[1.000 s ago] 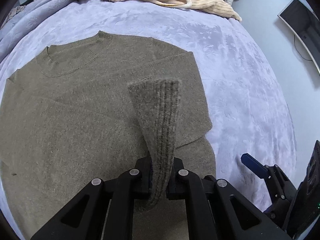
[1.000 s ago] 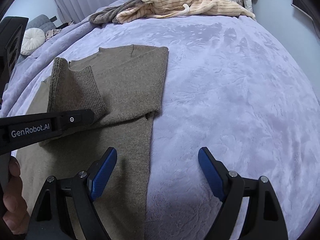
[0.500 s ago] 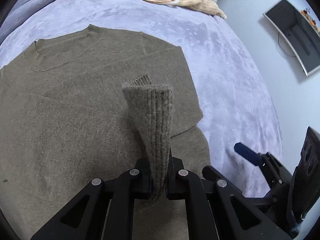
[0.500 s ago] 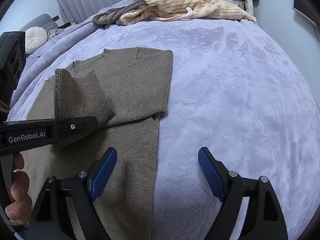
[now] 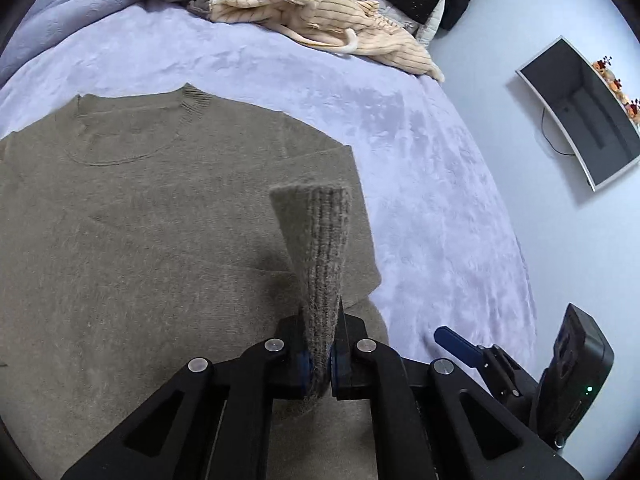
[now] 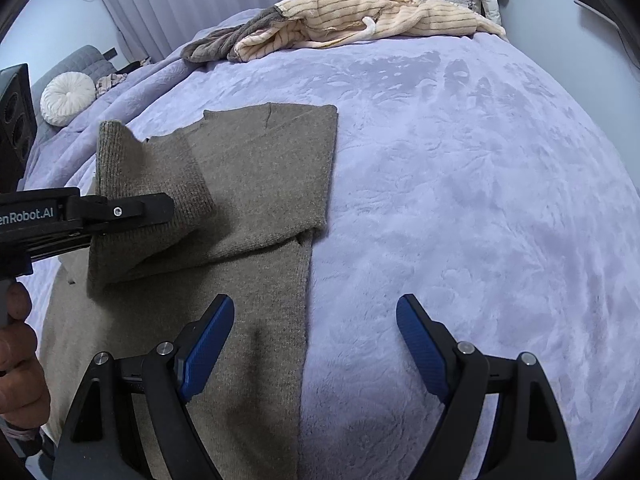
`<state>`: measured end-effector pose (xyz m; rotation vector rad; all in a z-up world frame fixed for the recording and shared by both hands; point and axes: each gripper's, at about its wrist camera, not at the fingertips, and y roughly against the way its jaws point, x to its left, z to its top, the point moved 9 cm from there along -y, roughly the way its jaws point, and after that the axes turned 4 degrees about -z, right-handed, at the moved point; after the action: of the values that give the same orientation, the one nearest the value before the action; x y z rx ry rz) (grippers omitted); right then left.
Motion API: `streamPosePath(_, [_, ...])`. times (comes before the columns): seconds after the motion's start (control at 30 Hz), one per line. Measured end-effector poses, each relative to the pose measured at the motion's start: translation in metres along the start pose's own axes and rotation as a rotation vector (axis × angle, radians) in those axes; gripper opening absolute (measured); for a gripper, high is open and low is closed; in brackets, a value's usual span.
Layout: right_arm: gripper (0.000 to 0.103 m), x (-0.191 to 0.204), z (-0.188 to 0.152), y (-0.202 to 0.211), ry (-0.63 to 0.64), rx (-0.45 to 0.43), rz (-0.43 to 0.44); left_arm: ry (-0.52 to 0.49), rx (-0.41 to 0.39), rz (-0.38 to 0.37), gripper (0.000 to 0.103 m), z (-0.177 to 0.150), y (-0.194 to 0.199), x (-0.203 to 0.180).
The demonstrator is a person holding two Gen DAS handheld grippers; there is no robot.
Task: Fold small clothes
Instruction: 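Lay the sleeve on the sweater and open the left gripper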
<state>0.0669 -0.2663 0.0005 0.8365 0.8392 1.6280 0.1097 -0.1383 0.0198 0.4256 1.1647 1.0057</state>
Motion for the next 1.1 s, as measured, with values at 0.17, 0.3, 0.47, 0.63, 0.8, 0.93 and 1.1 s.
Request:
streamPosePath(0.17, [0.086, 0.002, 0.0, -0.001, 0.01, -0.004, 0.012, 0.058, -0.077, 0.182, 0.103, 0.01, 0.005, 0.025])
streamPosePath(0.3, [0.086, 0.001, 0.0, 0.001, 0.008, -0.013, 0.018, 0.128, -0.013, 0.071, 0.103, 0.005, 0.002, 0.024])
streamPosePath(0.47, [0.086, 0.011, 0.005, 0.002, 0.015, -0.021, 0.046, 0.093, -0.066, 0.061, 0.103, 0.007, 0.022, 0.026])
streamPosePath(0.63, [0.086, 0.052, 0.014, 0.002, 0.067, -0.038, 0.1, 0.076, -0.073, -0.002, 0.103, -0.001, 0.049, 0.036])
streamPosePath(0.8, [0.086, 0.109, 0.036, -0.016, 0.11, -0.038, 0.138, 0.033, -0.112, 0.136, 0.103, -0.002, 0.069, 0.068])
streamPosePath(0.93, [0.061, 0.122, 0.038, -0.051, 0.171, 0.014, 0.06, 0.065, -0.154, 0.248, 0.103, -0.003, 0.081, 0.103])
streamPosePath(1.1, [0.036, 0.078, 0.036, -0.038, 0.038, -0.017, 0.089, 0.072, -0.164, 0.34, 0.103, -0.011, 0.085, 0.139])
